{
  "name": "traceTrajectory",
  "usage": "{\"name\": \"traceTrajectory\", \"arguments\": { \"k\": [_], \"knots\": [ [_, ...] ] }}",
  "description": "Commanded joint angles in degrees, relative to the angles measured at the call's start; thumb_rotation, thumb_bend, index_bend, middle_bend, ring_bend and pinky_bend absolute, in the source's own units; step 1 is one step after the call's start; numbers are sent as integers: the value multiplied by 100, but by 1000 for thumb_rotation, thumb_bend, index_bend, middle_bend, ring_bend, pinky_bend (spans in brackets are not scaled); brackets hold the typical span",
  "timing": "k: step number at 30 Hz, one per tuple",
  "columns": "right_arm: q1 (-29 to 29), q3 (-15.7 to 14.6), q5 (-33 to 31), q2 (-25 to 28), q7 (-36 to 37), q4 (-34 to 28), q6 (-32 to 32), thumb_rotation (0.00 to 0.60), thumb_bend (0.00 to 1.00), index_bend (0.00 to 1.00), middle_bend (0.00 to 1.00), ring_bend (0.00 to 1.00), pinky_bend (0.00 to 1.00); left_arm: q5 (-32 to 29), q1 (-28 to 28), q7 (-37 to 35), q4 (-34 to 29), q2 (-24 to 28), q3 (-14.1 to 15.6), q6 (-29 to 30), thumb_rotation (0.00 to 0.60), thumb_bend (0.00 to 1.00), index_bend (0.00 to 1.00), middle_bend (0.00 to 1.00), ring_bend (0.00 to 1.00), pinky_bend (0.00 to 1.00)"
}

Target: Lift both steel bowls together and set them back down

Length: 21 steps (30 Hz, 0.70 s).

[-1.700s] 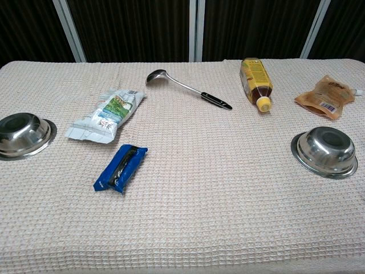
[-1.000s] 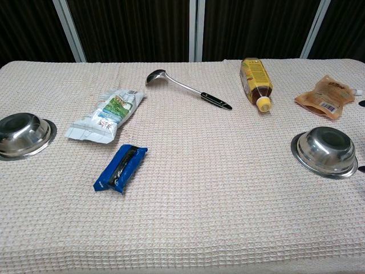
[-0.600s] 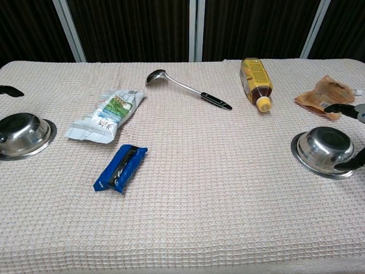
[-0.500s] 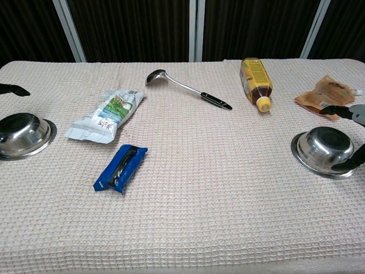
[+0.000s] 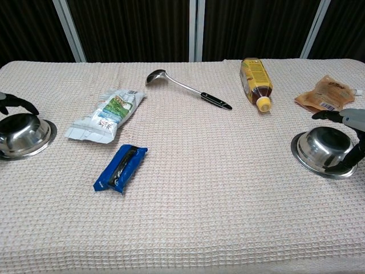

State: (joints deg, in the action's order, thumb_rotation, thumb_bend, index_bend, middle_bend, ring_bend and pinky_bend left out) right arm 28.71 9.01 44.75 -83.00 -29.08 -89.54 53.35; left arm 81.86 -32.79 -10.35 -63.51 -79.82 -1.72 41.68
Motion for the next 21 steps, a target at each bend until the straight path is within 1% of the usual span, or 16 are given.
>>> {"name": "traceTrajectory", "arguments": {
  "k": [1, 3, 5, 7, 8, 9, 10, 11, 13, 15, 17, 21],
  "knots": [
    [77, -29, -67, -54, 3, 74, -49, 600, 0, 0, 0, 0, 21, 45, -82, -124, 160, -109, 75, -125, 600, 0, 205, 143, 59, 251],
    [130, -50, -102, -95, 10, 118, -70, 600, 0, 0, 6, 0, 55, 66, -112, -212, 269, -187, 87, -119, 600, 0, 226, 171, 92, 285],
    [166, -74, -107, -132, 12, 151, -63, 600, 2, 3, 38, 4, 106, 95, -112, -284, 355, -248, 108, -73, 600, 0, 264, 221, 145, 342],
    [182, -94, -56, -191, 20, 193, 31, 600, 9, 57, 98, 44, 165, 122, -112, -331, 451, -298, 130, -19, 600, 0, 308, 278, 202, 398],
    [179, -99, -26, -223, 28, 213, 96, 600, 15, 122, 145, 88, 205, 129, -107, -357, 481, -316, 138, 5, 600, 0, 332, 307, 232, 427],
    [171, -104, 19, -274, 37, 249, 195, 600, 21, 207, 201, 141, 251, 134, -100, -393, 514, -334, 153, 25, 600, 0, 345, 324, 248, 443],
    [162, -103, 42, -316, 50, 282, 267, 600, 25, 263, 238, 176, 282, 135, -97, -409, 540, -344, 166, 29, 600, 0, 359, 342, 266, 462],
    [159, -107, 49, -353, 62, 315, 305, 600, 33, 354, 296, 228, 333, 134, -92, -419, 563, -354, 178, 36, 600, 0, 365, 354, 278, 473],
    [162, -119, 58, -416, 68, 377, 361, 600, 48, 445, 346, 274, 382, 131, -77, -448, 608, -378, 193, 75, 600, 0, 382, 382, 306, 495],
    [156, -128, 105, -469, 93, 422, 429, 600, 66, 514, 376, 305, 414, 133, -42, -471, 646, -403, 188, 191, 600, 0, 408, 411, 337, 520],
    [135, -124, 187, -513, 154, 466, 516, 600, 81, 560, 401, 329, 439, 142, 3, -471, 681, -423, 163, 368, 600, 0, 439, 440, 372, 550],
    [23, -41, 555, -536, 562, 506, 776, 600, 98, 594, 423, 352, 460, 142, 167, -446, 693, -430, 15, 1014, 600, 0, 475, 476, 418, 591]
  ]
}}
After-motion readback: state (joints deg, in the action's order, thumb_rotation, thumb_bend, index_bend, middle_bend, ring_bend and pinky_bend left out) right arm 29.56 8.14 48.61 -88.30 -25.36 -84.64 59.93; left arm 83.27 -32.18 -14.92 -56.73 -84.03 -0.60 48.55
